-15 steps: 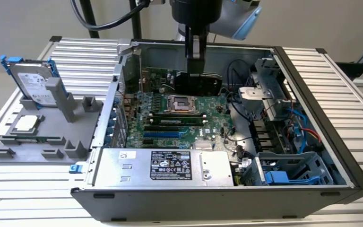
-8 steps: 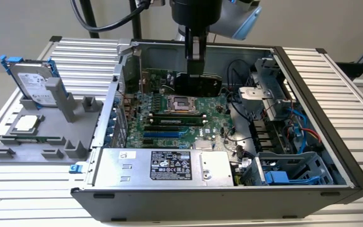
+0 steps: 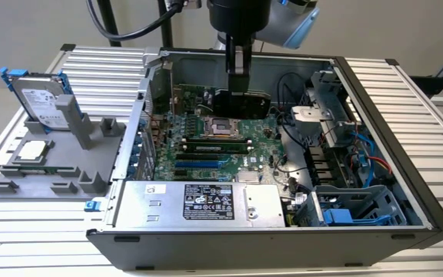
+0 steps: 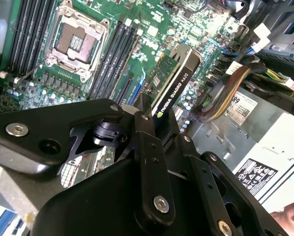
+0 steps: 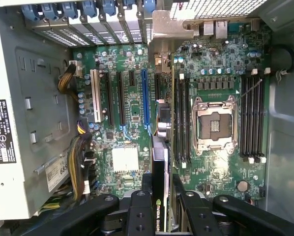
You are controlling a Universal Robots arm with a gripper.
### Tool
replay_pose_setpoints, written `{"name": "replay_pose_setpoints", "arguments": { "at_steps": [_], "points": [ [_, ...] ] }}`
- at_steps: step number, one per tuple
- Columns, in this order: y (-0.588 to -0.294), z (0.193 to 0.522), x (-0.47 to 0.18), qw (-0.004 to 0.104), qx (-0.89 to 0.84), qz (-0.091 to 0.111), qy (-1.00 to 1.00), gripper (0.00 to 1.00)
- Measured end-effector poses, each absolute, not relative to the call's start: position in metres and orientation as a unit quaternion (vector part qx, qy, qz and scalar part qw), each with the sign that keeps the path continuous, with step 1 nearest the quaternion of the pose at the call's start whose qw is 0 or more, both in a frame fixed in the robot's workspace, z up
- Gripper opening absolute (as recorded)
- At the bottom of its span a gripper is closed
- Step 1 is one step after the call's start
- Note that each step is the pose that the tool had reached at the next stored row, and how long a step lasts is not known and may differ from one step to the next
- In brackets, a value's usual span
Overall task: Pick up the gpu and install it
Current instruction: 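Insert the gpu into the slot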
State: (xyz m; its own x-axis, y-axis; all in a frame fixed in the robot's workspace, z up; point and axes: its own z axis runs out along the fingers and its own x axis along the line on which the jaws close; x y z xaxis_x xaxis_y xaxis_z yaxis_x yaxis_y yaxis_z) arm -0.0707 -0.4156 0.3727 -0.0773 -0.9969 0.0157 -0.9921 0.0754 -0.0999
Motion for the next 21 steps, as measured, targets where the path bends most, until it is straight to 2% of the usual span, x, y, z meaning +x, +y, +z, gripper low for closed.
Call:
{"name": "replay_pose_setpoints", "arguments": {
  "at_steps": [21],
  "points": [
    [-0.4156, 0.3669, -0.0708, 0.027, -0.679, -0.043, 0.733, 0.00]
  ]
}}
